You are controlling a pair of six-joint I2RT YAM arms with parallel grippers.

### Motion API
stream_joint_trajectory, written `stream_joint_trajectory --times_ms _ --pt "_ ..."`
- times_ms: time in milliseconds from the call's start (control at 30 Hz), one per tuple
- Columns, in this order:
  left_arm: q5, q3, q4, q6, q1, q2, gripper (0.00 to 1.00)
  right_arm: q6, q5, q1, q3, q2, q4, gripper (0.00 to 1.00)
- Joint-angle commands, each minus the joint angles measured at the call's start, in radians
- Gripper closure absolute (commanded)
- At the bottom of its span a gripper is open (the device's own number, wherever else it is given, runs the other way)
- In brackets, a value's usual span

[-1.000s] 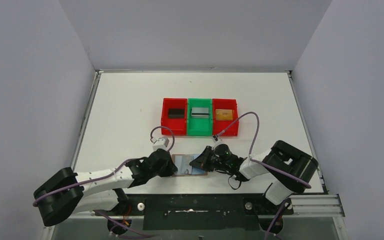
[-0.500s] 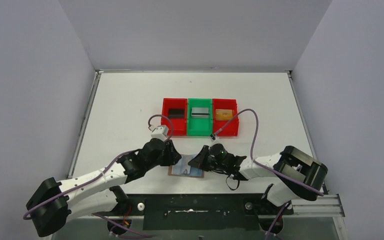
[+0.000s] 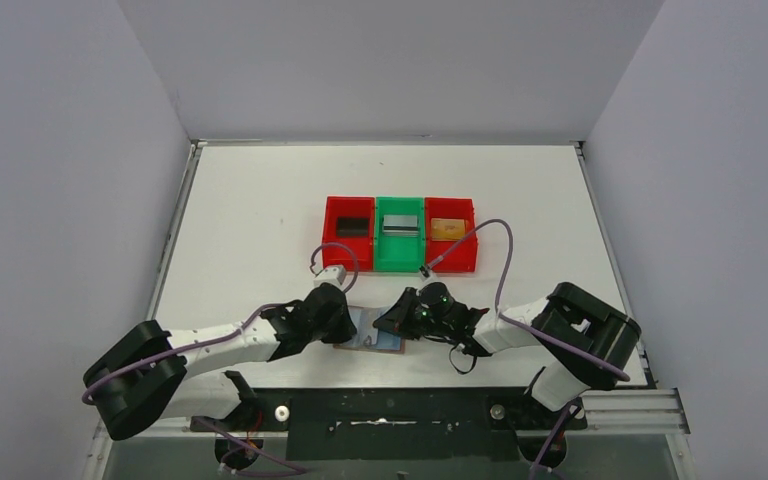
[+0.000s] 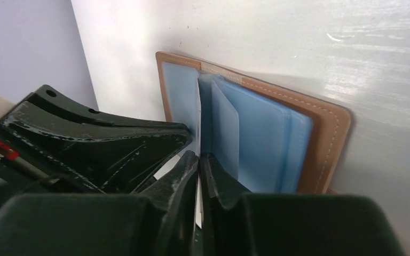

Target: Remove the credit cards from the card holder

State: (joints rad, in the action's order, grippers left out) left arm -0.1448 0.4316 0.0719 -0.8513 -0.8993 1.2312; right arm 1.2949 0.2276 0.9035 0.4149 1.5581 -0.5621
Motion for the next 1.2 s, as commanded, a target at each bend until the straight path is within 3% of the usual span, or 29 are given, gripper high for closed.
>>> stream_joint_trajectory --times_ms 0,67,167,300,467,600,867,1000,1167 --pt "-0.029 -0.014 -0.004 0.032 0.005 0.054 1.00 0.038 -0.021 -0.002 0.030 0.003 -0.043 0.89" --pt "-0.046 -0.016 0.039 0.027 0.006 0.069 1.00 0.052 -0.047 0.003 0.020 -0.004 -0.069 0.77" --pt "-0.030 -0.046 0.006 0.008 0.006 0.043 1.00 0.046 -0.073 0.005 0.038 -0.006 -0.013 0.73" --pt "-0.028 -0.086 -0.027 -0.012 0.005 0.000 1.00 0.041 -0.065 0.011 0.057 0.000 0.014 0.81" --pt "-0.081 -0.074 0.029 -0.026 0.006 -0.024 1.00 0.042 -0.043 0.015 0.031 -0.010 -0.016 1.00" --pt "-0.074 -0.079 0.019 -0.035 0.006 -0.044 1.00 0.038 -0.061 0.015 -0.003 -0.042 -0.014 1.00" --pt "-0.080 -0.071 0.047 -0.049 0.004 -0.085 1.00 -0.045 -0.167 0.009 -0.028 -0.260 0.237 1.00" --pt "-0.077 -0.066 0.051 -0.034 0.002 -0.143 0.92 -0.090 -0.237 0.009 -0.073 -0.410 0.261 1.00" --pt "-0.091 -0.020 0.103 -0.024 0.002 -0.240 0.67 -0.156 -0.304 0.009 -0.093 -0.544 0.308 1.00"
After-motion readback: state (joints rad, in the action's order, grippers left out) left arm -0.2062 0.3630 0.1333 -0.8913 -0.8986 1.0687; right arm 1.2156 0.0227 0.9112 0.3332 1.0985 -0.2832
